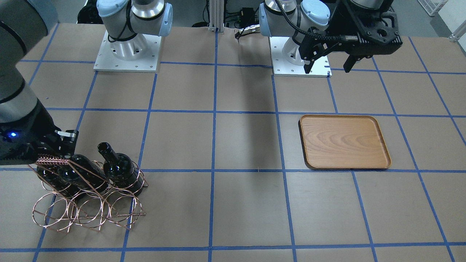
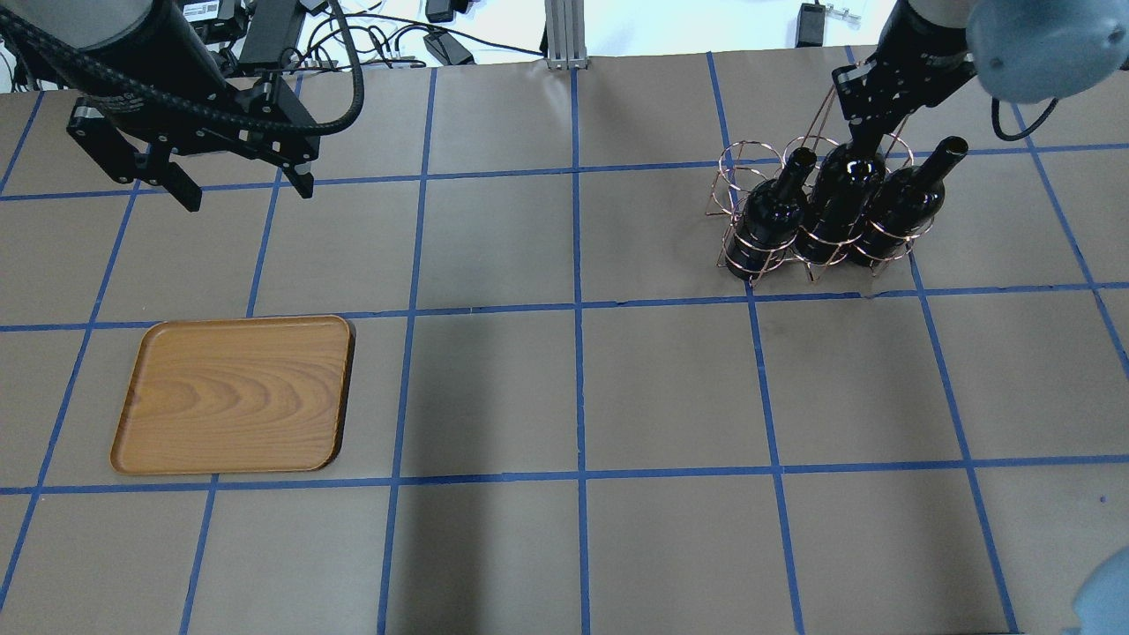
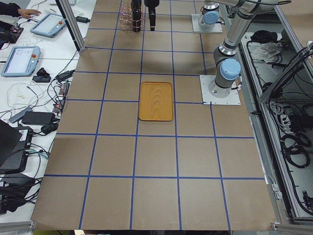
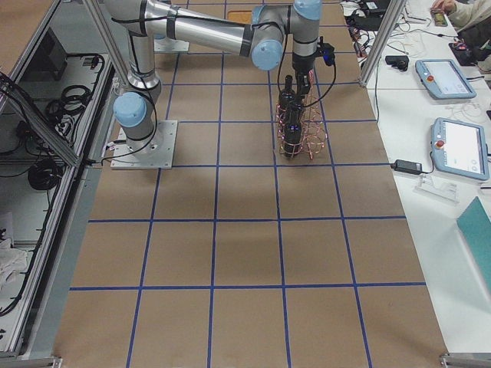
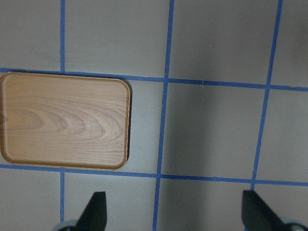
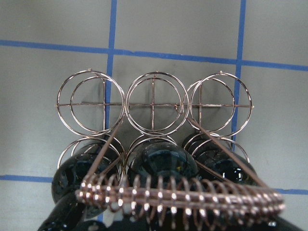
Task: Take wine from basket and place on tray
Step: 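Close the right gripper on the bottle neck and lift it out, then carry the bottle toward the table center and lower it upright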
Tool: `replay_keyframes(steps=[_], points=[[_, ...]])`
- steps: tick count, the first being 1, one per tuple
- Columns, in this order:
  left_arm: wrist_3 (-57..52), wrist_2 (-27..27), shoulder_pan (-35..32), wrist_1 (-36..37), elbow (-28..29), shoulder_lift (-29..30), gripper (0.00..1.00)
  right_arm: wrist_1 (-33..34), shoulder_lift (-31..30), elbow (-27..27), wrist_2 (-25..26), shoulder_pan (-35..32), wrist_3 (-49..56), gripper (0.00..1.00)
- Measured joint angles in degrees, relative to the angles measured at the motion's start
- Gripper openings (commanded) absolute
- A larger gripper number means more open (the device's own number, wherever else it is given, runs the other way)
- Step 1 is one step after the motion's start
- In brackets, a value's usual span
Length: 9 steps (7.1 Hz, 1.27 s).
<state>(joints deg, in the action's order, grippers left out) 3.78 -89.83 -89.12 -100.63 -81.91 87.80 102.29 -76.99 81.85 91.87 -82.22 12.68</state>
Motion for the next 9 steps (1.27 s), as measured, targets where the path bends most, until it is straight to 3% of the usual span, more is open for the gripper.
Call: replay_keyframes(steps=[2,5,7,9], points=[[0.0,0.0,0.0,0.0,0.0,0.0,1.0,-13.2,-5.18,-7.18,0.44,-0.73,-1.19,0.08],[0.0,0.0,0.0,0.0,0.0,0.02,1.0,-24.64,-13.51,-8.13,0.27,-11.43,-16.23,0.08],[0.0,0.0,0.0,0.0,0.0,0.0,1.0,-20.86,-11.67,-5.81,0.34,-24.94,-32.51,0.12],[0.0,0.0,0.0,0.0,0.0,0.0,1.0,-10.94,-5.97,-3.33,0.47,-34.03,-43.69,0.12]])
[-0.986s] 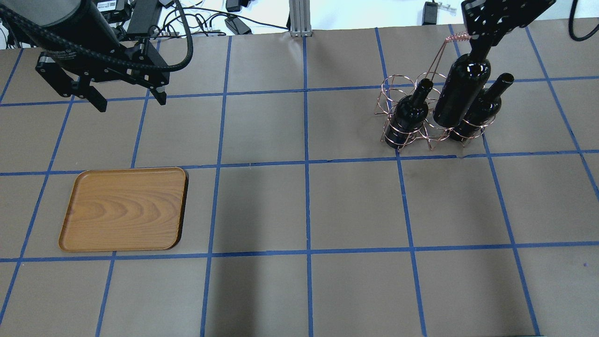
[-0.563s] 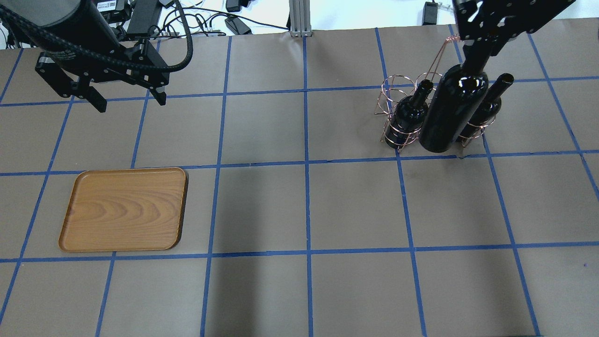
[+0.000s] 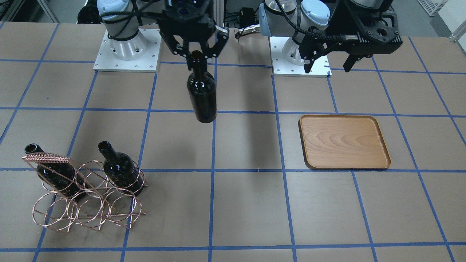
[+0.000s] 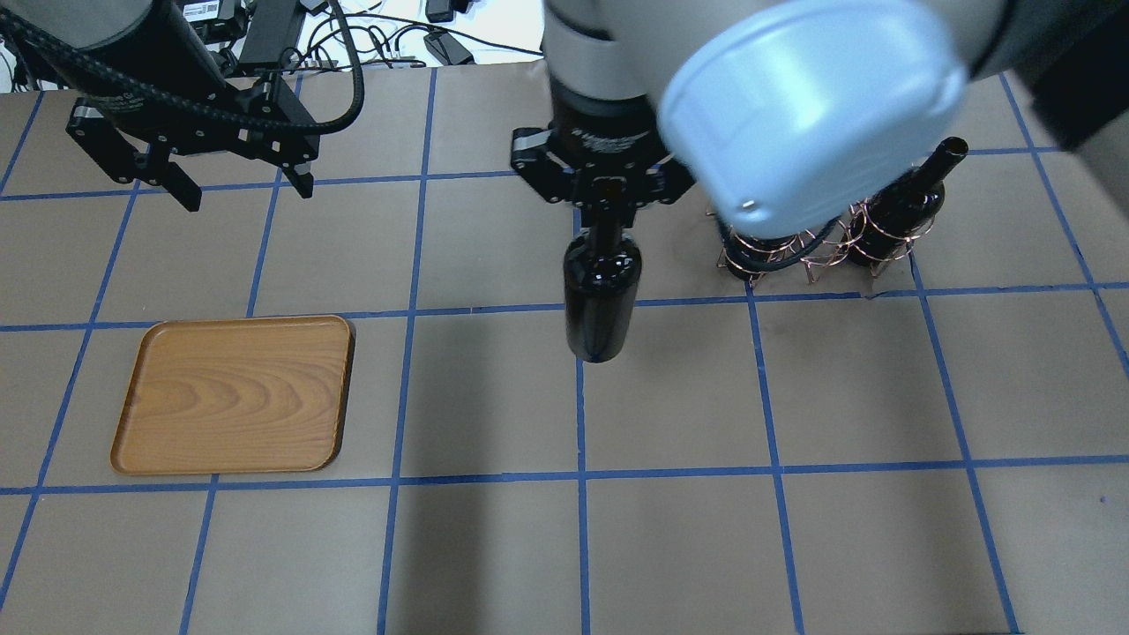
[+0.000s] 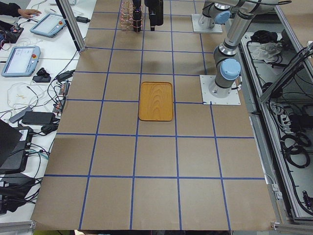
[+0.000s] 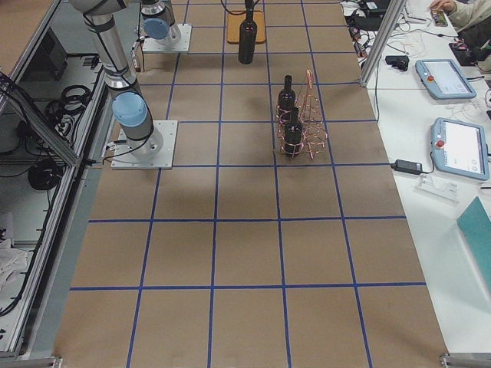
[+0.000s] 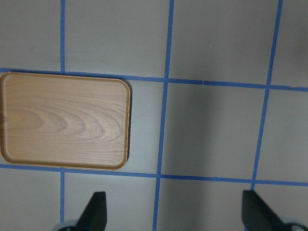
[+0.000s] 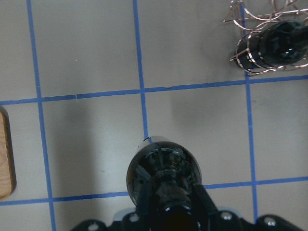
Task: Take wine from basket and place on tray
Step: 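Carry the bottle toward the table center and lower it upright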
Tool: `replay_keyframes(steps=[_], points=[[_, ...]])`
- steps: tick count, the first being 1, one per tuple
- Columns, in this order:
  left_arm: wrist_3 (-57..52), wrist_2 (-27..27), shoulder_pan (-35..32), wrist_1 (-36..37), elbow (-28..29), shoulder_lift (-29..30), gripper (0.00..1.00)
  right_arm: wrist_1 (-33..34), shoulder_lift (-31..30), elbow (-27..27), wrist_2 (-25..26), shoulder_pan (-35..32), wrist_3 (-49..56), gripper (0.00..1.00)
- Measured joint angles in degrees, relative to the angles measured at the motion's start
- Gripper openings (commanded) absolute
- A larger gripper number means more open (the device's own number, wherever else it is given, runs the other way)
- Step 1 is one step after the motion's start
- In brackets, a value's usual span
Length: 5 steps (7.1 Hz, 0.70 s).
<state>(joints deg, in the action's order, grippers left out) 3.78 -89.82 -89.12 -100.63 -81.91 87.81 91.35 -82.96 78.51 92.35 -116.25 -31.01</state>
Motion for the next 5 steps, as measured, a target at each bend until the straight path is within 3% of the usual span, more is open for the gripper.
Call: replay_keyframes(steps=[2,5], points=[[0.0,0.0,0.0,0.0,0.0,0.02,1.0,6.2,5.56,0.63,0.26,-3.0,-3.83,0.13],[0.0,0.0,0.0,0.0,0.0,0.03,1.0,9.74,9.39,2.61,1.55,-3.68,-4.1,0.17]])
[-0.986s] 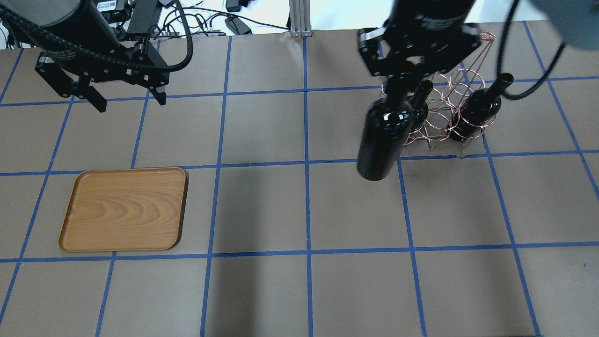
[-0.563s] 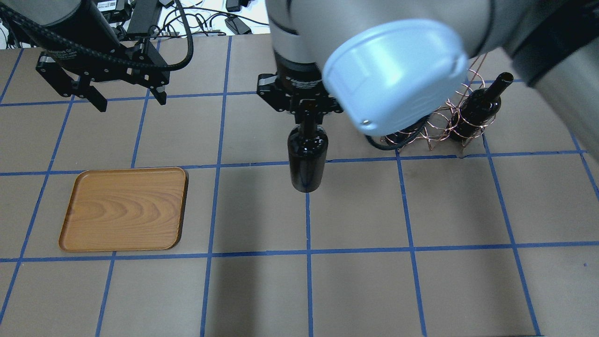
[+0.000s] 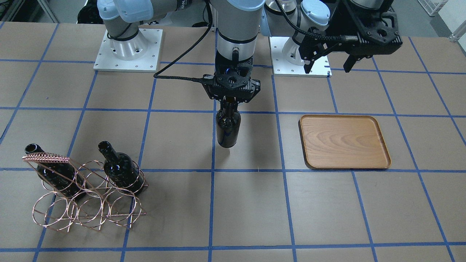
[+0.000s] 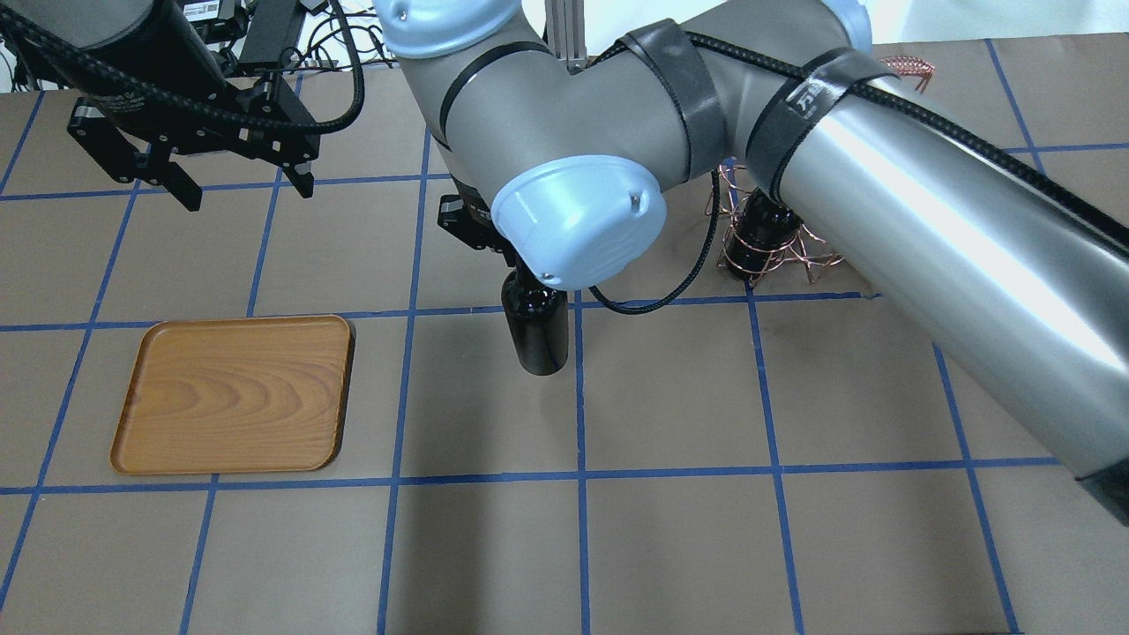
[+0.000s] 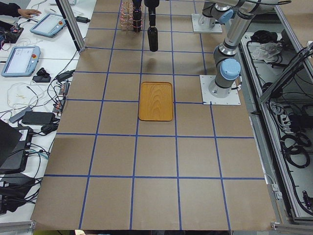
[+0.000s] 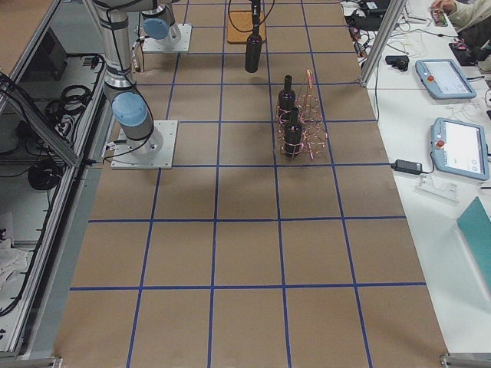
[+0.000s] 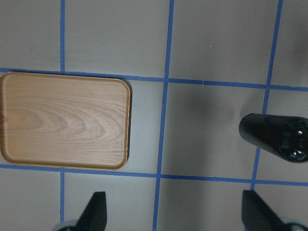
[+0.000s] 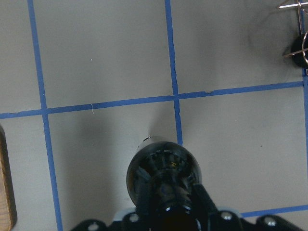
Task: Take wine from basket and place on tray
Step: 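Carry the bottle toward the table center and lower it upright, then open the right gripper and raise it away from the bottle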
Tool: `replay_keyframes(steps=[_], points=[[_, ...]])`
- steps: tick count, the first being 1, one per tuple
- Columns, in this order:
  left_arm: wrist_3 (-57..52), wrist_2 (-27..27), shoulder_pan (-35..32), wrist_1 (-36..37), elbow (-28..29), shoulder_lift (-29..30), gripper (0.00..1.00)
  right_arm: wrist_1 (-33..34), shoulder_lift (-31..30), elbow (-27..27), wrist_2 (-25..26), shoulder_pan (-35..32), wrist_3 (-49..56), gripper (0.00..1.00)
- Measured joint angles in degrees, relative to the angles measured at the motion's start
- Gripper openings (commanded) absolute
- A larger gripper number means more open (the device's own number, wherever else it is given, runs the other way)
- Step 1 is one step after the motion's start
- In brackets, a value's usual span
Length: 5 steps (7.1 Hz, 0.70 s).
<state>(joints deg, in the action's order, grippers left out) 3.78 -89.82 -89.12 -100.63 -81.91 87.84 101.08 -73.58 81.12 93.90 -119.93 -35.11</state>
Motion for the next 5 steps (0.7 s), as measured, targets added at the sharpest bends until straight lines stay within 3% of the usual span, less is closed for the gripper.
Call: replay_keyframes(steps=[4,5], points=[[0.0,0.0,0.0,0.0,0.0,-0.03,1.0,3.61,1.43,2.12,0.4,-0.04,0.54,0.18],[0.0,0.0,0.0,0.0,0.0,-0.04,1.0,3.6,1.47,2.28,0.4,-0.04,0.58,0.34]])
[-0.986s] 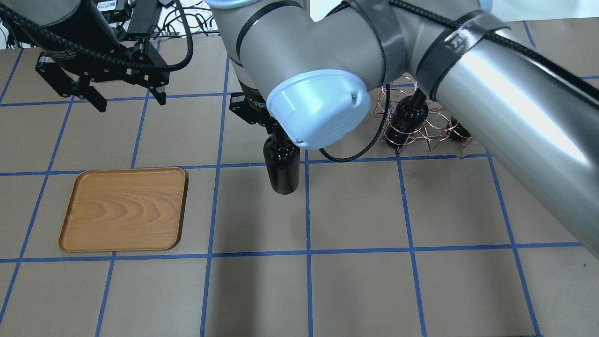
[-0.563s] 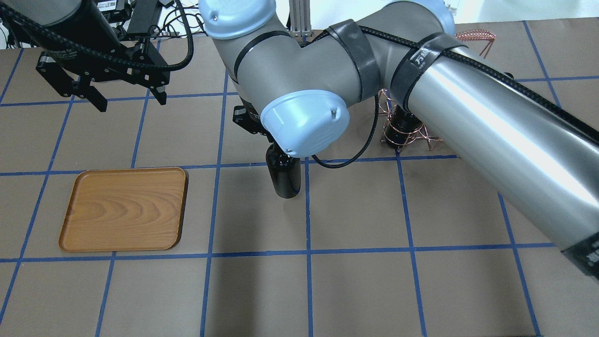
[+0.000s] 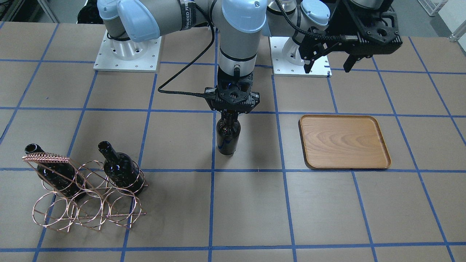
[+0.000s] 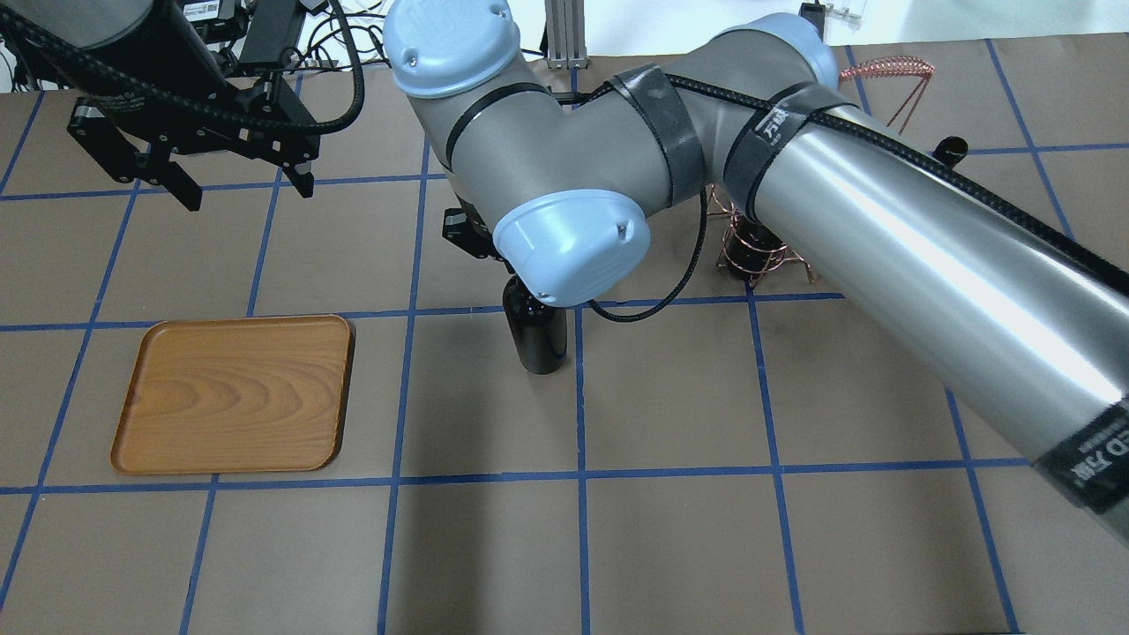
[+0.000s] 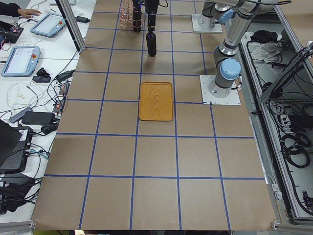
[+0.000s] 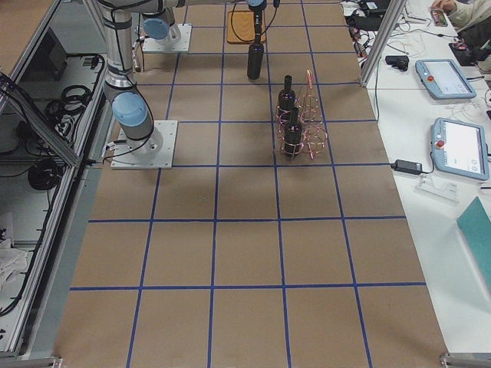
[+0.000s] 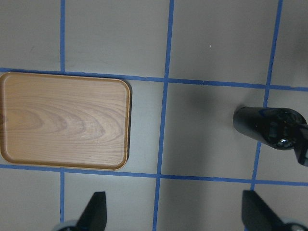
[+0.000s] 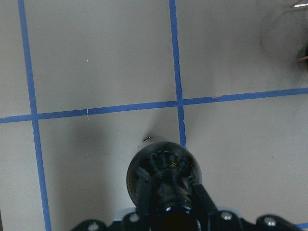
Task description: Take wine from basket and place on tray
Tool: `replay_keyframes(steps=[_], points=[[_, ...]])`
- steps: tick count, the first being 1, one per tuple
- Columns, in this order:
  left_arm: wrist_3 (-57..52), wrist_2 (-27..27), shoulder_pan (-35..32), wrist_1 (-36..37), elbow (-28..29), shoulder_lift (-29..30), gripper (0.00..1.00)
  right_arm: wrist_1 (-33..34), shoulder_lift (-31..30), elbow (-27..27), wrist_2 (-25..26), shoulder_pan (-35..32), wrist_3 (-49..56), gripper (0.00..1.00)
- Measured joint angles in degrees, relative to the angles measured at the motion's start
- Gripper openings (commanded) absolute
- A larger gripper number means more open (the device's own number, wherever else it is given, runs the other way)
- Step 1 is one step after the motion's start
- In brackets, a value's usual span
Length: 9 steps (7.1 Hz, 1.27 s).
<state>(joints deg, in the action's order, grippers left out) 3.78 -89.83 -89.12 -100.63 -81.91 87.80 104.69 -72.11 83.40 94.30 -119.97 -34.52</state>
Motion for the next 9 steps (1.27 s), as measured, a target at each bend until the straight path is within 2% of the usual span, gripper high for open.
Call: replay_keyframes(steps=[2,3,5,7,9], points=[[0.0,0.0,0.0,0.0,0.0,0.0,1.0,-0.09,0.07,0.14,0.0,0.0,0.12,0.8],[0.0,0.0,0.0,0.0,0.0,0.0,1.0,-0.06,-0.01,0.06,-0.03,0.01,0.21,0.97],[0.0,0.0,0.0,0.0,0.0,0.0,1.0,-0.3,-1.79,-0.92,-0.39,1.59,4.22,1.0],[0.0,0.0,0.0,0.0,0.0,0.0,1.0,-1.54,-4.97,-1.42,-0.88,7.69,11.88,1.0],[0.0,0.0,0.0,0.0,0.0,0.0,1.0,-6.32,-9.46,-1.52,-0.65,14.61,17.06,1.0]])
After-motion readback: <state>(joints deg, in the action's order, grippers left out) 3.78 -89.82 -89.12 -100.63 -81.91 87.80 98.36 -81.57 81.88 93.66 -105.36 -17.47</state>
